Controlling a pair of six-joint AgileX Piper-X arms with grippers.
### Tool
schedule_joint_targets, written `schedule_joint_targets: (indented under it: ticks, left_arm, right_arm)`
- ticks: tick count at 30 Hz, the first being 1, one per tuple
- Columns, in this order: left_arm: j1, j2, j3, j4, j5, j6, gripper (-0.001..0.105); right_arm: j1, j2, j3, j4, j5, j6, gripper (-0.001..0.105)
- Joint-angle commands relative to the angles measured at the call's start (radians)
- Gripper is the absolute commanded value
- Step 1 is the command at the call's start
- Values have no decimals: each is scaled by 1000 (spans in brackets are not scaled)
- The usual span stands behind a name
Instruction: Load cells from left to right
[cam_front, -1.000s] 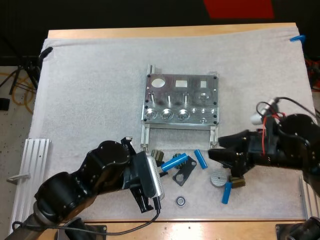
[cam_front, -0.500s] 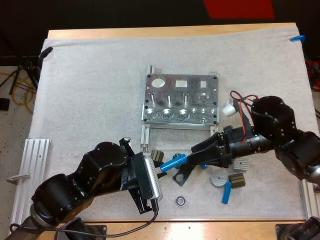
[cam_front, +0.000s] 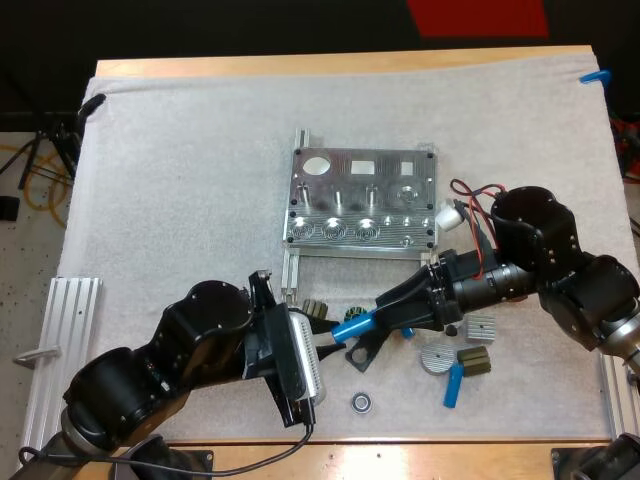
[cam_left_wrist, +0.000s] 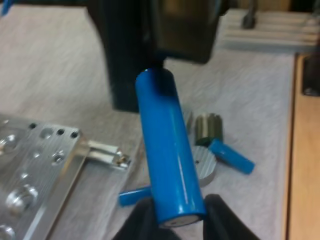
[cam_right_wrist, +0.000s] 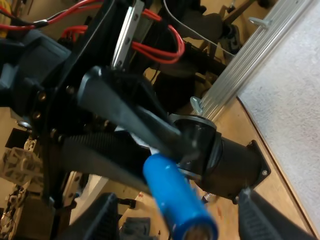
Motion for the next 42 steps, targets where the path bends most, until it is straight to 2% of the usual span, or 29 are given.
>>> schedule_joint_targets:
  ticks: [1, 8, 11, 13, 19, 24, 26, 29, 31, 32, 33, 34, 38, 40, 42]
  left_arm:
    - [0, -2, -8, -24, 32, -1, 0]
    - [0, 0, -8, -57, 35, -1, 0]
    - [0, 0, -8, -70, 35, -1, 0]
    - [0, 0, -8, -77, 35, -1, 0]
    - [0, 0, -8, -77, 35, -1, 0]
    - [0, 0, -8, -77, 35, -1, 1]
    - [0, 0, -8, -77, 35, -1, 4]
    - [0, 0, -8, -77, 35, -1, 21]
    - [0, 0, -8, -75, 35, -18, 46]
    - [0, 0, -8, -75, 35, -21, 53]
    - [0, 0, -13, -67, 28, -28, 66]
    - [0, -3, -19, -55, 12, -40, 75]
    - [0, -17, -44, -5, -132, -69, 78]
    - [0, -17, -56, 57, -256, -69, 78]
    - [15, -17, -57, 102, -312, -73, 78]
  right_arm:
    - [1, 0, -9, -16, -15, -5, 52]
    - [1, 0, -9, -29, -70, 9, 51]
    - [1, 0, -9, -29, -80, 9, 38]
    - [1, 0, -9, -29, -80, 9, 24]
    - [1, 0, -9, -29, -80, 9, 0]
    - [1, 0, -9, -29, -80, 9, 0]
    - [1, 0, -9, -29, -80, 9, 0]
    - [1, 0, -9, -29, -80, 9, 0]
    - [1, 0, -9, -37, -76, 9, 0]
    - [1, 0, -9, -38, -74, 9, 0]
    - [1, 0, -9, -42, -64, 9, 0]
    - [1, 0, -9, -45, -45, 22, 0]
    - [1, 0, -20, -44, 74, 54, 0]
    - [1, 0, -32, -44, 148, 54, 0]
    - [1, 0, -46, -44, 193, 54, 0]
